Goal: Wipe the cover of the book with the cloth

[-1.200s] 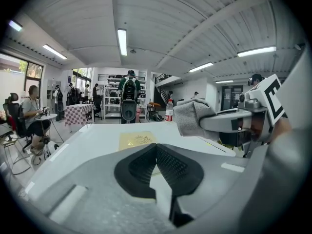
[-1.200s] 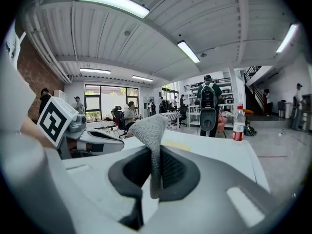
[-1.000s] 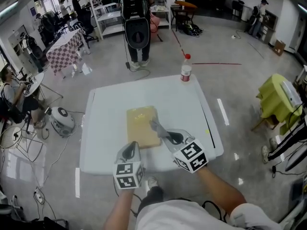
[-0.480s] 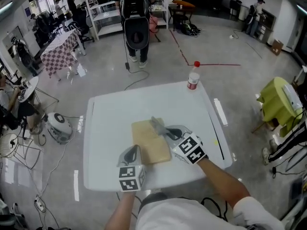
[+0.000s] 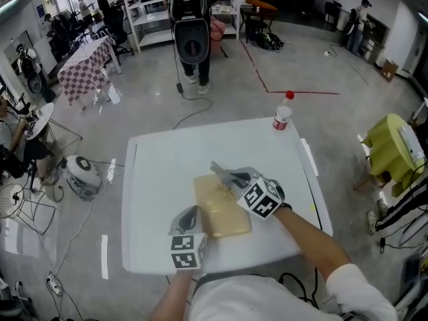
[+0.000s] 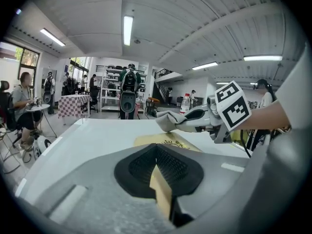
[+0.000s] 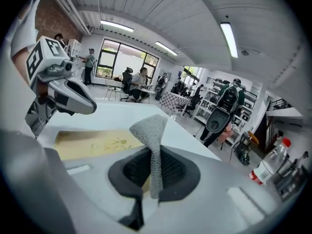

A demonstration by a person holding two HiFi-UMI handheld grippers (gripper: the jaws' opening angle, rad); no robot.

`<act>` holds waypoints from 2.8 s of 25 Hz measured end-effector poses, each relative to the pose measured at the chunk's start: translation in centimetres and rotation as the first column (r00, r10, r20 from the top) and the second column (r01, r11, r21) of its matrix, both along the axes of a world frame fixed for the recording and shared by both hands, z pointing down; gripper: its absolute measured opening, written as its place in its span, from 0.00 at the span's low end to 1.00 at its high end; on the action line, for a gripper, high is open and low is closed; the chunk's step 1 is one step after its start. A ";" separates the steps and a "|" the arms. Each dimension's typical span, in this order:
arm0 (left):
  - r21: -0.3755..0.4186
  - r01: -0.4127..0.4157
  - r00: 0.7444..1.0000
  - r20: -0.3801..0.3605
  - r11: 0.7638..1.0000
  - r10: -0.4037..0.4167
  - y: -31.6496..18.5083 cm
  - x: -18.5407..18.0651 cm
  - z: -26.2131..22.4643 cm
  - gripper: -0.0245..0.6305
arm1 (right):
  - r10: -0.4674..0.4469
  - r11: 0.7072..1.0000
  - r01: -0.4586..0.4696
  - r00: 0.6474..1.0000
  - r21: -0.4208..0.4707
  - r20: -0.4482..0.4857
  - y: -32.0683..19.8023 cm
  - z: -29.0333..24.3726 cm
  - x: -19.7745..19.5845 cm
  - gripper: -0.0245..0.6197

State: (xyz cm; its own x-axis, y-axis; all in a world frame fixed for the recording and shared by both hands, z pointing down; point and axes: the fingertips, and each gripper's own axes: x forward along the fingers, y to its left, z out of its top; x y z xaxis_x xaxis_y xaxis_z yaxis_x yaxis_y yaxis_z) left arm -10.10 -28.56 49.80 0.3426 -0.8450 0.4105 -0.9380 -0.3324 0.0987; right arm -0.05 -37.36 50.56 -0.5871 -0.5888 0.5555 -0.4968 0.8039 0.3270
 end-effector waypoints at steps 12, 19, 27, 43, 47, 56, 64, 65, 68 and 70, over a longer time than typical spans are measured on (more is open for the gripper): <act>-0.019 -0.028 0.999 0.015 0.999 0.028 0.9 -0.1 0.9 0.05 | 0.000 0.999 -0.001 1.000 -0.039 -0.013 1.4 1.7 -0.7 0.06; 0.002 -0.022 1.000 0.013 1.000 0.022 1.7 0.3 0.7 0.05 | -0.012 0.998 0.012 1.000 -0.063 0.009 4.9 2.4 -0.3 0.06; -0.007 -0.004 1.000 0.016 1.000 0.004 3.1 0.9 0.6 0.05 | -0.044 0.995 0.047 0.998 -0.084 0.037 8.6 2.3 0.0 0.06; -0.012 0.018 1.000 0.017 1.000 -0.018 5.3 2.7 1.0 0.05 | -0.119 0.980 0.132 0.989 -0.151 0.092 16.7 2.9 1.5 0.06; -0.012 0.026 1.000 0.018 1.000 -0.026 5.1 2.6 1.4 0.05 | -0.149 0.968 0.166 0.984 -0.186 0.099 18.2 3.3 1.6 0.06; -0.022 0.027 1.000 0.008 0.999 -0.027 4.4 1.7 1.8 0.05 | -0.182 0.969 0.204 0.970 -0.138 0.158 16.6 -1.0 0.1 0.06; -0.028 0.040 0.999 -0.009 0.999 -0.041 3.1 0.0 2.5 0.05 | -0.150 0.986 0.158 0.981 -0.061 0.120 9.9 -3.1 -3.1 0.06; -0.031 0.045 0.999 -0.014 0.999 -0.045 3.0 -0.3 2.7 0.05 | -0.145 0.987 0.151 0.984 -0.055 0.108 9.1 -3.0 -3.7 0.06; -0.039 0.043 0.999 -0.015 0.998 -0.043 2.8 -1.1 2.8 0.05 | -0.128 0.991 0.129 0.990 -0.026 0.054 6.6 -2.6 -5.1 0.06; -0.039 0.029 0.999 -0.021 0.999 -0.030 2.7 -1.2 2.6 0.04 | -0.125 0.992 0.126 0.992 -0.015 0.022 5.1 -2.2 -6.1 0.06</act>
State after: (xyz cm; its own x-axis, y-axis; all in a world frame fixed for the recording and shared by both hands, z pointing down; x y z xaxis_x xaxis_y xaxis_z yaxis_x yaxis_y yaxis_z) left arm -11.29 -25.89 52.40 0.3267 -0.8386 0.4360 -0.9449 -0.2998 0.1315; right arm -6.11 -32.22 48.36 -0.6673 -0.5006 0.5514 -0.3983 0.8655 0.3038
